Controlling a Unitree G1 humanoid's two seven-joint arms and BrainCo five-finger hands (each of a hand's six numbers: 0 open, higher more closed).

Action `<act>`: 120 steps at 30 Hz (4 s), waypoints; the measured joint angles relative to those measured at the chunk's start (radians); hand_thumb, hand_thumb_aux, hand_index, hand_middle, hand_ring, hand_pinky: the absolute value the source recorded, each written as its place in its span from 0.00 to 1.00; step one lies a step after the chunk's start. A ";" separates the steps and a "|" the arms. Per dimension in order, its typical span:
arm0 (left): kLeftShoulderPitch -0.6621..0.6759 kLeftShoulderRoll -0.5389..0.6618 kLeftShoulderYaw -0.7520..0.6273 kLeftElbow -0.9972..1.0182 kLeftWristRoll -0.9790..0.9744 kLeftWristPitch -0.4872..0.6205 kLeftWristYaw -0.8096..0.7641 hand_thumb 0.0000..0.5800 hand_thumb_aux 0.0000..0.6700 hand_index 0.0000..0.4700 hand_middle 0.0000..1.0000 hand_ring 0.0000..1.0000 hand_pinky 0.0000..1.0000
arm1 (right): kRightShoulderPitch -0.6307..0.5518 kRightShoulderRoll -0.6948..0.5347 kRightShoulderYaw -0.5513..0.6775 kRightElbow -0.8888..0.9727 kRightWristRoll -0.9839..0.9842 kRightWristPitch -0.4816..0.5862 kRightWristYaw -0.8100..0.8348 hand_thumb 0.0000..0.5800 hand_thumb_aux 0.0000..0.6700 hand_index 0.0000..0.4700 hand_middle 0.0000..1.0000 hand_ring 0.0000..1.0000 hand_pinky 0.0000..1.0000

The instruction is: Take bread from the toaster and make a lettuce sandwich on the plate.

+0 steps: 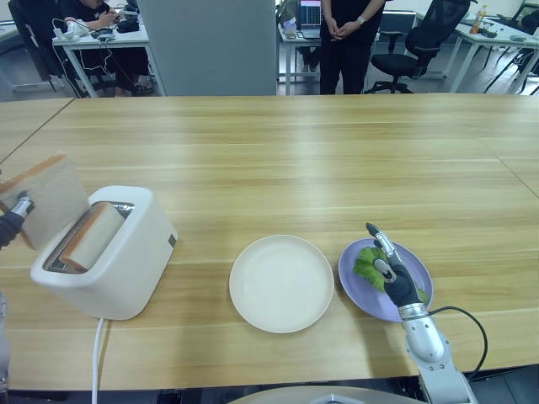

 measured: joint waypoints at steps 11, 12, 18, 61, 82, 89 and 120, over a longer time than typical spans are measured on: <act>-0.190 -0.065 0.030 -0.102 -0.301 0.048 -0.087 1.00 1.00 0.98 0.24 0.24 0.24 | -0.030 0.005 0.007 0.018 -0.001 0.000 0.009 0.00 0.00 0.00 0.00 0.00 0.00; -0.212 -0.068 0.030 -0.118 -0.338 0.068 -0.104 1.00 1.00 0.98 0.25 0.25 0.25 | -0.031 0.005 0.007 0.019 -0.001 0.000 0.009 0.00 0.00 0.00 0.00 0.00 0.00; -0.330 -0.135 -0.062 -0.226 -0.558 0.267 -0.203 1.00 1.00 0.98 0.29 0.29 0.29 | -0.046 0.006 0.008 0.015 -0.001 0.003 0.015 0.00 0.00 0.00 0.00 0.00 0.00; -0.207 -0.458 -0.984 0.027 -0.249 0.325 -0.251 0.61 0.38 0.37 0.53 0.53 0.53 | -0.538 -0.573 0.008 0.639 -0.339 -0.413 -0.111 0.00 0.00 0.00 0.00 0.00 0.00; -0.244 -0.439 -0.887 -0.120 -0.163 0.356 -0.216 0.00 0.00 0.00 0.62 0.62 0.62 | -0.695 -0.638 0.225 0.865 -0.600 -0.455 -0.357 0.00 0.00 0.00 0.01 0.01 0.01; -0.281 -0.497 -0.817 -0.201 -0.164 0.348 -0.164 0.00 0.00 0.00 0.61 0.61 0.61 | -0.858 -0.669 0.397 1.024 -0.802 -0.417 -0.581 0.00 0.00 0.00 0.05 0.05 0.05; -0.200 -0.580 -0.714 -0.398 -0.121 0.362 -0.099 0.00 0.00 0.00 0.59 0.59 0.59 | -0.945 -0.630 0.869 1.324 -1.045 -0.207 -1.014 0.90 0.69 0.67 0.09 0.09 0.09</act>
